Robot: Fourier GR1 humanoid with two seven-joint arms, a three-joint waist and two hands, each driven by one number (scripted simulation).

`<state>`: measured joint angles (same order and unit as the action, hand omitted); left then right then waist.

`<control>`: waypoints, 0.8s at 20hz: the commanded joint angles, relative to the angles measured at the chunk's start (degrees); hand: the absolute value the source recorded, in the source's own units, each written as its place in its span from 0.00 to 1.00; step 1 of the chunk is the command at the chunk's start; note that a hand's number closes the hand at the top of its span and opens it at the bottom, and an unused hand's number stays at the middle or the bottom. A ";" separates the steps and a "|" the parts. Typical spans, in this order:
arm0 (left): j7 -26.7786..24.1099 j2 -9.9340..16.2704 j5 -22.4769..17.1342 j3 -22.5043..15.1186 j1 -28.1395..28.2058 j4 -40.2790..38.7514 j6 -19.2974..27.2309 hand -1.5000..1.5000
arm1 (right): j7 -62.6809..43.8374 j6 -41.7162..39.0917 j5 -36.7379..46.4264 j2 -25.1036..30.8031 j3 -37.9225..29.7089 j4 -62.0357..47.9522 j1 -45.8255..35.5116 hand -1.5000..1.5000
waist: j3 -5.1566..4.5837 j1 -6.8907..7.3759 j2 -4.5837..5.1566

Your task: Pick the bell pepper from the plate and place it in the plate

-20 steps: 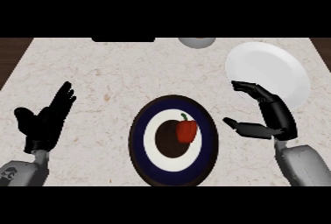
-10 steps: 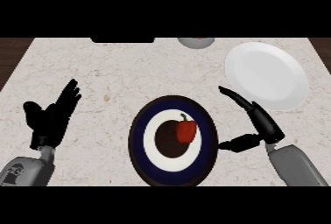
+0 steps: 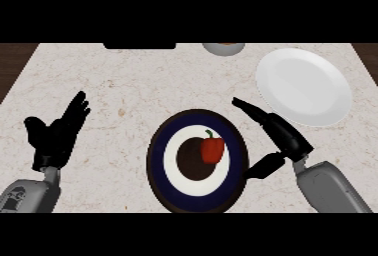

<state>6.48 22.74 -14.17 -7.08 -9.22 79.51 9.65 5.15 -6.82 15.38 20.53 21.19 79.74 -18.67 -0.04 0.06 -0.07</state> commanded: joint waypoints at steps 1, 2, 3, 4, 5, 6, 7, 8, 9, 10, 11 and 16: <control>-1.27 0.31 -0.82 1.89 -0.60 -2.10 -3.02 0.50 | -7.83 -6.92 1.11 1.61 0.89 2.25 -3.51 0.00 | -0.01 -0.04 0.03; 1.68 -2.09 1.68 -0.60 2.06 3.66 1.27 0.50 | -7.40 -5.59 3.43 0.63 1.70 2.03 -2.11 0.00 | 0.03 0.19 -0.04; 1.42 -0.50 0.79 1.49 -1.37 -0.58 -0.97 0.50 | -9.33 -6.59 4.23 2.04 1.16 2.48 -3.06 0.00 | 0.01 -0.10 0.02; -2.37 -2.16 0.79 1.02 0.82 -1.68 -1.52 0.50 | -9.82 -4.97 7.27 1.27 3.52 2.51 -1.53 0.00 | 0.00 -0.08 0.03; 1.83 -4.18 3.85 -0.91 -1.14 0.83 2.47 0.50 | -9.09 -4.24 8.62 0.03 2.83 2.22 -1.96 0.00 | 0.03 -0.05 0.02; 2.77 -1.56 2.20 0.80 -0.53 2.44 0.19 0.50 | -10.67 -2.37 11.69 -1.97 5.00 0.24 -2.54 0.00 | 0.04 0.22 0.02; 1.17 -1.61 0.94 1.71 -0.39 0.51 -1.76 0.50 | -11.04 -5.37 11.55 0.91 4.61 1.78 -2.29 0.00 | 0.02 0.02 0.02; 1.03 -2.94 2.69 1.14 0.09 0.64 -0.57 0.50 | -9.64 -5.32 12.24 -1.59 3.00 -3.98 -5.31 0.00 | 0.03 0.28 0.11; 2.46 -1.48 2.15 1.59 -0.15 2.06 -1.35 0.50 | -12.44 -3.57 15.07 -4.39 6.88 -3.46 -4.20 0.00 | 0.04 0.37 0.07; 4.68 -2.58 2.98 1.08 -0.81 3.12 -0.01 0.50 | -16.40 -7.36 13.82 -4.23 5.39 -0.71 -6.15 0.00 | 0.03 0.19 0.02; -0.49 -2.37 2.59 2.51 -0.47 -2.13 -3.02 0.50 | -16.23 -9.58 13.68 -3.02 5.10 0.25 -5.46 0.00 | 0.01 -0.03 0.07; 4.73 -3.79 4.28 2.56 1.24 5.38 -0.88 0.50 | -15.94 -12.84 16.58 -6.49 3.40 -5.88 -9.20 0.00 | 0.04 0.41 0.06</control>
<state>9.50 19.58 -10.86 -4.90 -9.36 81.42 8.50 -9.95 -16.50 30.29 16.40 25.78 78.07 -24.38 -0.01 0.21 -0.03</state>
